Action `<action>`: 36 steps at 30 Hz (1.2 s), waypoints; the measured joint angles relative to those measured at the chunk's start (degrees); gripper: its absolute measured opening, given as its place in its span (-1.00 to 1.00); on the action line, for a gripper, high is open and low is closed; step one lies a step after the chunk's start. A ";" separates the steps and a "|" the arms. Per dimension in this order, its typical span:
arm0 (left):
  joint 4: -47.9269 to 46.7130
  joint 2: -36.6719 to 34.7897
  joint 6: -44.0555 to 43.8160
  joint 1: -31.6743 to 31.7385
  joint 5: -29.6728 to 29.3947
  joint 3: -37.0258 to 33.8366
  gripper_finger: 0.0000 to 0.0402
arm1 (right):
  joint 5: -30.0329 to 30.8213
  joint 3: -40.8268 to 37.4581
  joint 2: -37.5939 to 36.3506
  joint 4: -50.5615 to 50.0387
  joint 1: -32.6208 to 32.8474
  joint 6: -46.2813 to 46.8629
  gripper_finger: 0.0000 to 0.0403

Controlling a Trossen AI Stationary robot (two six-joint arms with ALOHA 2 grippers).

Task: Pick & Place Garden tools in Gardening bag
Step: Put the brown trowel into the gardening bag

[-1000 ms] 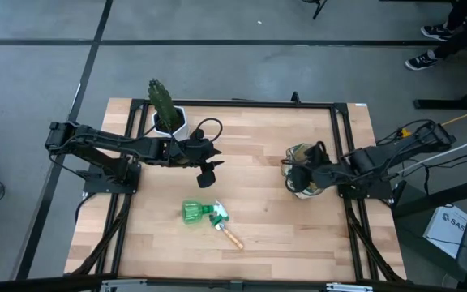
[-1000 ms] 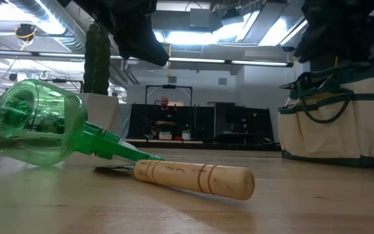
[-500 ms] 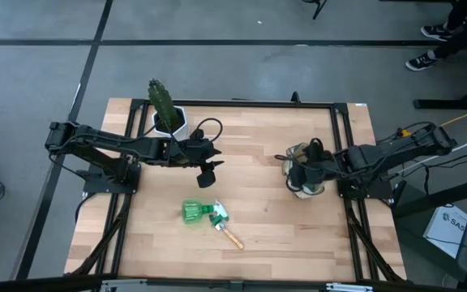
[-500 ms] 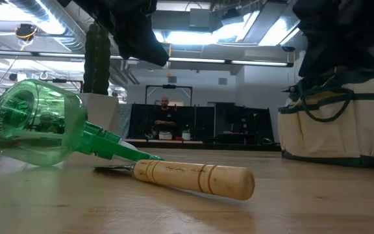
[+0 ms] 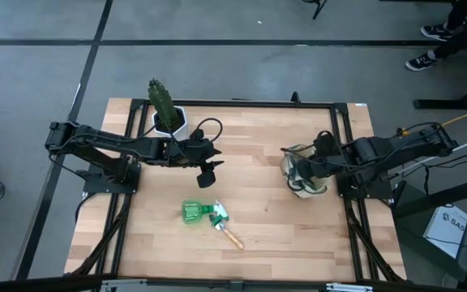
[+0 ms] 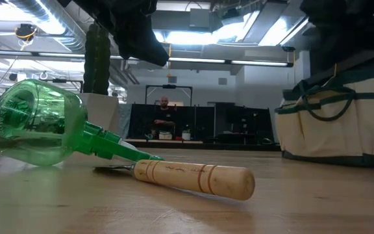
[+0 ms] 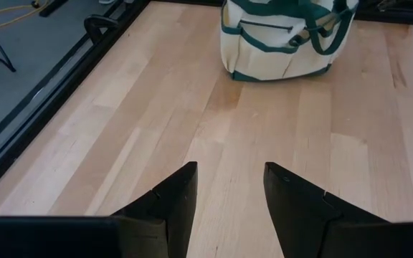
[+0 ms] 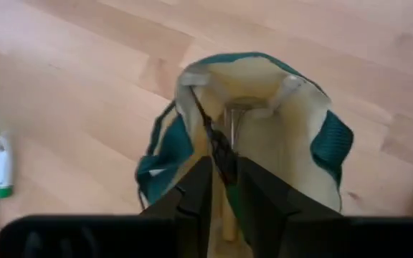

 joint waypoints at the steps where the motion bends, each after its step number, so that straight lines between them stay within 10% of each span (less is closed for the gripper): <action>1: 0.00 0.00 0.00 0.02 0.00 0.00 -0.22 | 0.00 0.61 0.00 -0.29 0.00 0.02 -0.66; 18: 0.00 0.00 0.00 0.00 -0.02 0.00 -0.22 | -5.43 2.12 10.02 41.37 3.81 -31.83 -0.66; 36: 0.00 0.00 0.00 0.02 -0.01 0.00 -0.22 | -17.54 2.12 36.64 80.70 10.68 -37.92 -0.66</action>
